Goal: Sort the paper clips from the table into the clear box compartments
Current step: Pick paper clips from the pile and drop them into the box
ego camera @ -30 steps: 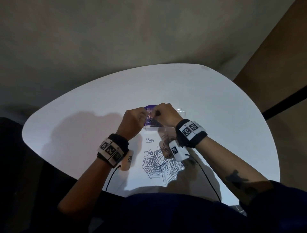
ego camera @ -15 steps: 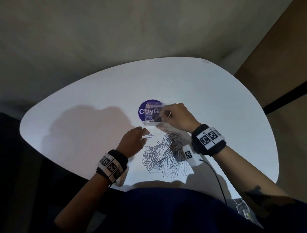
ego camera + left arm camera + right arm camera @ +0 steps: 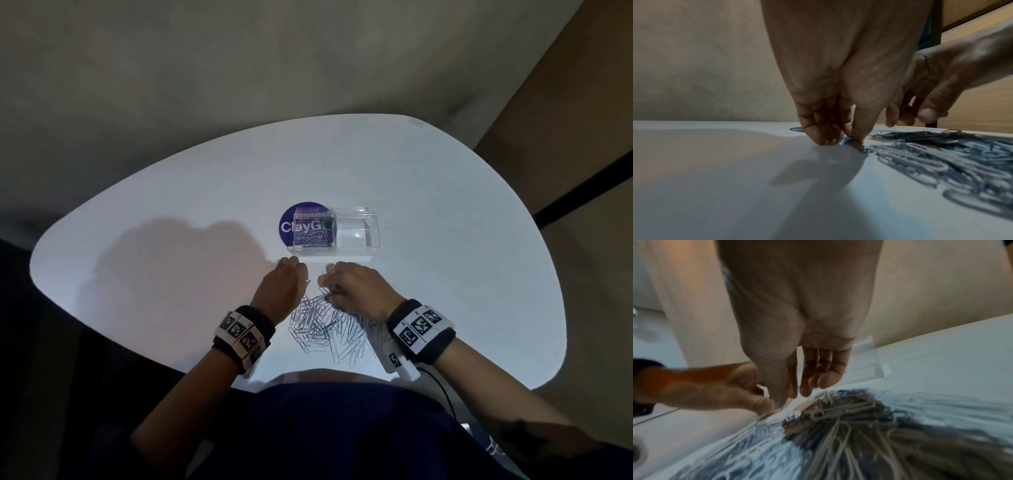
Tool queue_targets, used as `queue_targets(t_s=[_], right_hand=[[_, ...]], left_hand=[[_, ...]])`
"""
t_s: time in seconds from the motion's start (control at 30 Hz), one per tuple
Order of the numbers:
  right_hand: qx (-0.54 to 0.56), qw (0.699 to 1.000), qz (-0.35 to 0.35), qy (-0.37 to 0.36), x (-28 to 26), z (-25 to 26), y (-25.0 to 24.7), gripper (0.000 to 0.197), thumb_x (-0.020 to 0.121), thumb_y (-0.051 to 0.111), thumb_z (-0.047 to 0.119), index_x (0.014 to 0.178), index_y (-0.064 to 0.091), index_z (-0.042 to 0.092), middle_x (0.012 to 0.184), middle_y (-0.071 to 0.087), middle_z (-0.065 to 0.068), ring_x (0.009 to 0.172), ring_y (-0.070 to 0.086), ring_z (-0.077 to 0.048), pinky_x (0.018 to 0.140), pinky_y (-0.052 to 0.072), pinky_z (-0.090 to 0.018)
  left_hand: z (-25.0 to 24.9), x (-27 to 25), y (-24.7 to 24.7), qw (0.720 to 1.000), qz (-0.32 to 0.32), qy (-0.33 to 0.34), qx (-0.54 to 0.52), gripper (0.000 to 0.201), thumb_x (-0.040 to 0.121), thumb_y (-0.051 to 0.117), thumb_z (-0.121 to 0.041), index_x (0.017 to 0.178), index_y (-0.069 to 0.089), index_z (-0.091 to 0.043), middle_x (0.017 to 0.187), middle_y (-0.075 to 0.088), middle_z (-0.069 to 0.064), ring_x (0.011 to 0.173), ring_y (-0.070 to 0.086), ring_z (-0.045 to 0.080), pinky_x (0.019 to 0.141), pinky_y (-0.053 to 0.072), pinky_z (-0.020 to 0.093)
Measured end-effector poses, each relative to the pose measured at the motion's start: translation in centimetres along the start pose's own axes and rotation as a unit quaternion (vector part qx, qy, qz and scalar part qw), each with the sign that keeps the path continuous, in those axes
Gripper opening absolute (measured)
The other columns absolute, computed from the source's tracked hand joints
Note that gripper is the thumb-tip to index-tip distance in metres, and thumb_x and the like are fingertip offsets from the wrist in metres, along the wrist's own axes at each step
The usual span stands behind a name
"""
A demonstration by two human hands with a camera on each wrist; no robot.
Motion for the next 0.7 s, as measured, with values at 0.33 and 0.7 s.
queue_targets(t_s=[0.33,0.7], right_hand=[[0.0,1.0,-0.016,-0.019,1.6,0.4,1.7,0.003,0.086,0.061,0.009,0.084,0.062,0.012,0.094,0.057,-0.004,0.089,0.052,-0.02,0.066,0.048,-0.036],[0.201,0.975,-0.081,0.058,1.1,-1.7,0.4,0.028,0.077,0.072,0.006,0.067,0.057,0.028,0.071,0.065,0.011,0.068,0.06,-0.006,0.068,0.049,-0.023]], left_hand=[[0.9,-1.3,-0.6,0.999,0.006,-0.012,-0.033,0.005,0.088,0.054,-0.011,0.084,0.056,-0.012,0.087,0.056,0.004,0.086,0.052,0.023,0.065,0.049,0.04],[1.8,-1.3,-0.6,0.997,-0.014,-0.033,-0.074,0.017,0.086,0.052,-0.005,0.095,0.065,-0.012,0.092,0.066,0.005,0.089,0.059,0.024,0.074,0.046,0.034]])
Point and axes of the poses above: each hand's wrist, its own x-axis towards the middle knuckle, its own y-axis out of the palm, z = x × y, the point moved 3 cm from there along x, towards the middle knuckle
